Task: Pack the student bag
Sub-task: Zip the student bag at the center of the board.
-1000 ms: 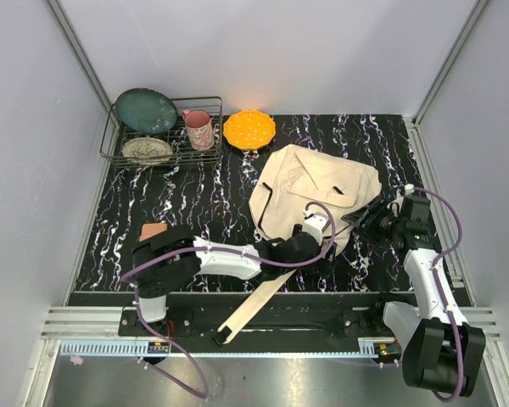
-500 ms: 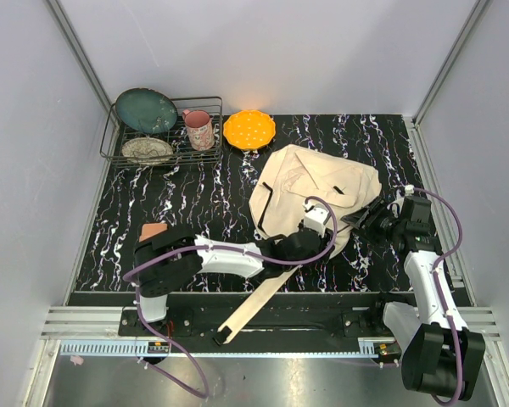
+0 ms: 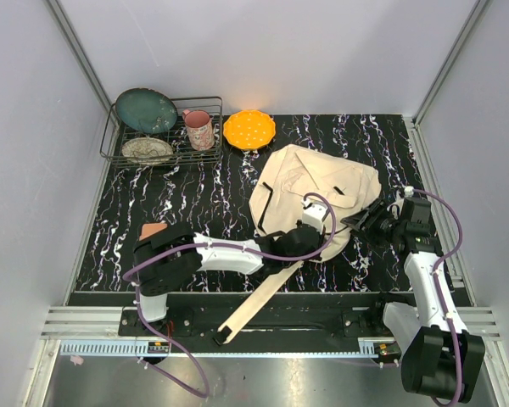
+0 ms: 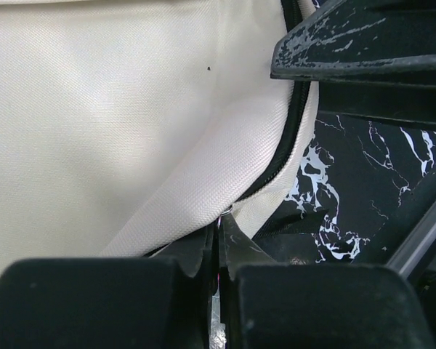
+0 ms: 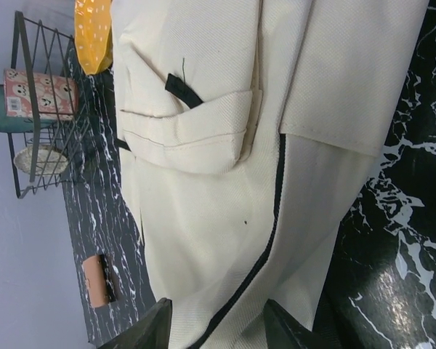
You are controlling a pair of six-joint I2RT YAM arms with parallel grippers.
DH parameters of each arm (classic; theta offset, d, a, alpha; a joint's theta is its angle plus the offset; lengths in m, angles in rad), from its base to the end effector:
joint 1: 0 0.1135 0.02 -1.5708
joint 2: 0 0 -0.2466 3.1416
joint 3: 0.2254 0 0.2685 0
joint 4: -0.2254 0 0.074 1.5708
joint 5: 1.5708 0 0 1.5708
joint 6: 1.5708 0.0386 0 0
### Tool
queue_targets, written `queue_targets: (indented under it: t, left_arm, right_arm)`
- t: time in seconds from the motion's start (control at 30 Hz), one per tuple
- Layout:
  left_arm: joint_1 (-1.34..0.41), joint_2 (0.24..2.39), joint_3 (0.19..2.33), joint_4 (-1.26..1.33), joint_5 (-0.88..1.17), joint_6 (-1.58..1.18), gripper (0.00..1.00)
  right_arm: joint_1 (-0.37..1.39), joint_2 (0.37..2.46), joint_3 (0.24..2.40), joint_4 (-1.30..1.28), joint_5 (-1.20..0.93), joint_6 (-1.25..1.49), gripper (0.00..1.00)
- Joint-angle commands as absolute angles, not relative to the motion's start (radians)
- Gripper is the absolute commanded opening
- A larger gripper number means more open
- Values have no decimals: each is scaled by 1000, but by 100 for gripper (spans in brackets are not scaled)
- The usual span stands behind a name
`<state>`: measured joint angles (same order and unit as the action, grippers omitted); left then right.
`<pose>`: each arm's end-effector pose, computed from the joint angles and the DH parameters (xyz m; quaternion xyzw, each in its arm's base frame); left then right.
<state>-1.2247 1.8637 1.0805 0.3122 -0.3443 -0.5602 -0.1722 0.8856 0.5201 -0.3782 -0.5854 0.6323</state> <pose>0.1538 -0.3882 0.1574 0.1894 0.8232 -0.3092 0.4368 0.2085 -0.0146 0.1951 0.2365 0.8522 0.3450 0.3144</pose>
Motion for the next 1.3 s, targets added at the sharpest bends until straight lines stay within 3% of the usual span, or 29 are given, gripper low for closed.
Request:
queue_targets:
  t: [0.0, 0.07, 0.13, 0.53, 0.87, 1.27]
  left_arm:
    - [-1219, 1816, 1100, 345, -333, -534, 0]
    - [-1218, 1783, 1071, 351, -327, -523, 0]
    - [-1218, 1744, 1022, 351, -315, -514, 0]
    - [-1195, 1585, 801, 279, -210, -469, 0]
    - [-1131, 1532, 821, 115, -58, -364, 0]
    - [-965, 1459, 787, -47, -35, -259, 0]
  right_arm:
    - [-172, 879, 557, -396, -522, 594, 54]
    - [-172, 900, 564, -394, -499, 585, 23]
    - [-172, 929, 575, -376, -468, 584, 0]
    - [-173, 1043, 637, -331, -344, 546, 0]
    - [-175, 1032, 614, -322, -279, 549, 0]
    - [-176, 948, 549, -368, -144, 566, 0]
